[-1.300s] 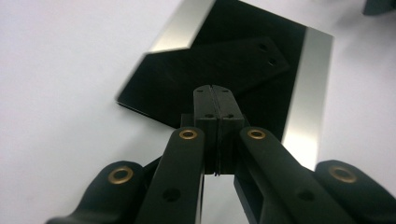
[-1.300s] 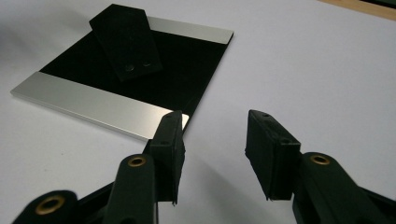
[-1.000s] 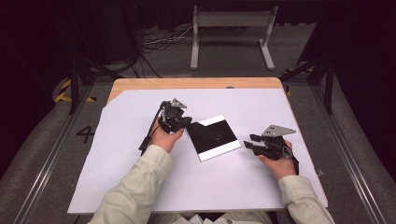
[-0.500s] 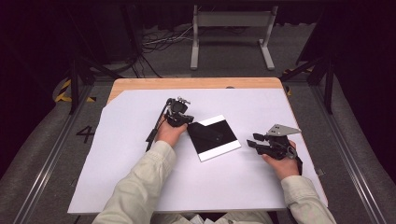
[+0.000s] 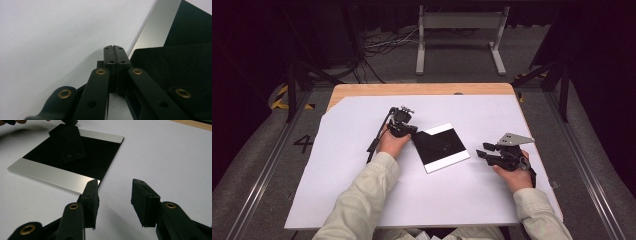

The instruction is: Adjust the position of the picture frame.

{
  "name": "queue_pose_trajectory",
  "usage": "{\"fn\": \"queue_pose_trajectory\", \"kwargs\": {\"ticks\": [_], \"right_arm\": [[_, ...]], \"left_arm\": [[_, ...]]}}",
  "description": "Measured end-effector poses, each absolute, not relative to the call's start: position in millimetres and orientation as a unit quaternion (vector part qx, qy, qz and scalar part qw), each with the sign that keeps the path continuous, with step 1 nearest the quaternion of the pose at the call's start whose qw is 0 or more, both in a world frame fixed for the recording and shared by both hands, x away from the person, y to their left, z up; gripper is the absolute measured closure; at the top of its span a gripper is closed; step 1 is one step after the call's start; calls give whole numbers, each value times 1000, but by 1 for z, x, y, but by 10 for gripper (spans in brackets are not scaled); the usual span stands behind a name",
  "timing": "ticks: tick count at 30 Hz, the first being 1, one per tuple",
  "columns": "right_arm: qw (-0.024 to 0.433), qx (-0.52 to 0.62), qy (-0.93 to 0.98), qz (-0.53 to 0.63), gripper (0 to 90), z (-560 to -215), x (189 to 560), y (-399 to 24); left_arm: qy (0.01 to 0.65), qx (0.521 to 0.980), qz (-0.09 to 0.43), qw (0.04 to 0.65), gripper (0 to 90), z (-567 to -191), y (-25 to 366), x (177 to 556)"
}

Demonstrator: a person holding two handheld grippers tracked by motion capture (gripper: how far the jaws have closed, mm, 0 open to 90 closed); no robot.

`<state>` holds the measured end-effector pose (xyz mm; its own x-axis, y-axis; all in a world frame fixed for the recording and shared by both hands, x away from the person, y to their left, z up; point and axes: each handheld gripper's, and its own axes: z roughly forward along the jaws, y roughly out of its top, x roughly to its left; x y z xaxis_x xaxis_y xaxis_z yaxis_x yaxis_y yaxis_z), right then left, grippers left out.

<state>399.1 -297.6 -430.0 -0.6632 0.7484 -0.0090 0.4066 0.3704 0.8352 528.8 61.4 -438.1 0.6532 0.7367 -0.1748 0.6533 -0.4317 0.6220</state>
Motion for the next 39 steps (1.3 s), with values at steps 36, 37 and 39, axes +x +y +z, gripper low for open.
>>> {"fn": "queue_pose_trajectory", "kwargs": {"ticks": [36,37,39], "right_arm": [[205,381,801,413,596,-407,389,-312],[201,382,802,412,604,-406,389,-314],[193,387,806,405,630,-405,388,-317]], "left_arm": [[284,904,-27,320,900,-435,26,421],[283,903,-29,321,900,-435,24,419],[275,905,-36,323,900,-435,20,415]]}}
